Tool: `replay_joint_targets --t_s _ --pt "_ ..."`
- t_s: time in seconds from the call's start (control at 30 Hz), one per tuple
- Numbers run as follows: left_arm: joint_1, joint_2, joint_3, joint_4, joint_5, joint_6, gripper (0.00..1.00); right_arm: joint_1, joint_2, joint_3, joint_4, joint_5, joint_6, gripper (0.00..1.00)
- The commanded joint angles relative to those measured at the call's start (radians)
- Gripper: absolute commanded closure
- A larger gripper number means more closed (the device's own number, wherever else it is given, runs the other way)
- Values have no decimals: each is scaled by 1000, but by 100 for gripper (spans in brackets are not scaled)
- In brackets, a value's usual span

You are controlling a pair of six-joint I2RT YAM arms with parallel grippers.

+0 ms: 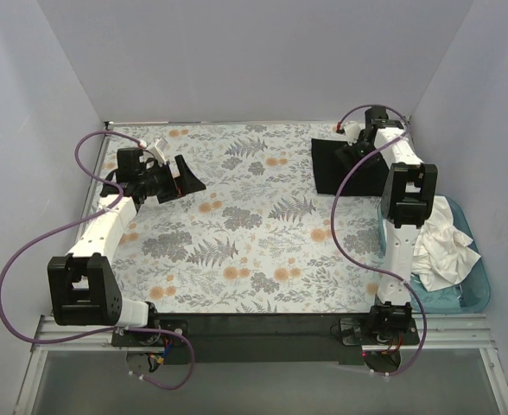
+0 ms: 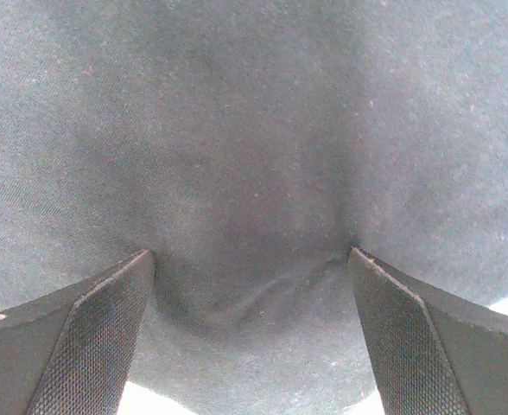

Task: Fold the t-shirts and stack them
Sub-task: Neatly place the folded tshirt to the corner

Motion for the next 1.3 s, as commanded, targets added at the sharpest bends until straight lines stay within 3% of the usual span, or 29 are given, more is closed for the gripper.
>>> replay_joint_targets --t_s 0.0,0.43,0.77,0.93,1.1,1.27 --pt "-1 -23 13 -17 9 24 7 -60 67 53 -17 56 -137 2" --pt "-1 -26 24 -35 5 27 7 -142 158 208 -23 124 -99 2" --pt "-1 -37 18 -37 8 21 7 -136 -9 200 -31 -25 114 2" --pt "-1 -45 21 -37 9 18 7 -126 -129 148 -34 -117 113 2" --pt "-1 -42 7 -26 20 3 7 -48 -155 92 -42 -69 38 2" --pt "-1 -49 10 -29 9 4 7 -1 -157 88 -48 -92 116 8"
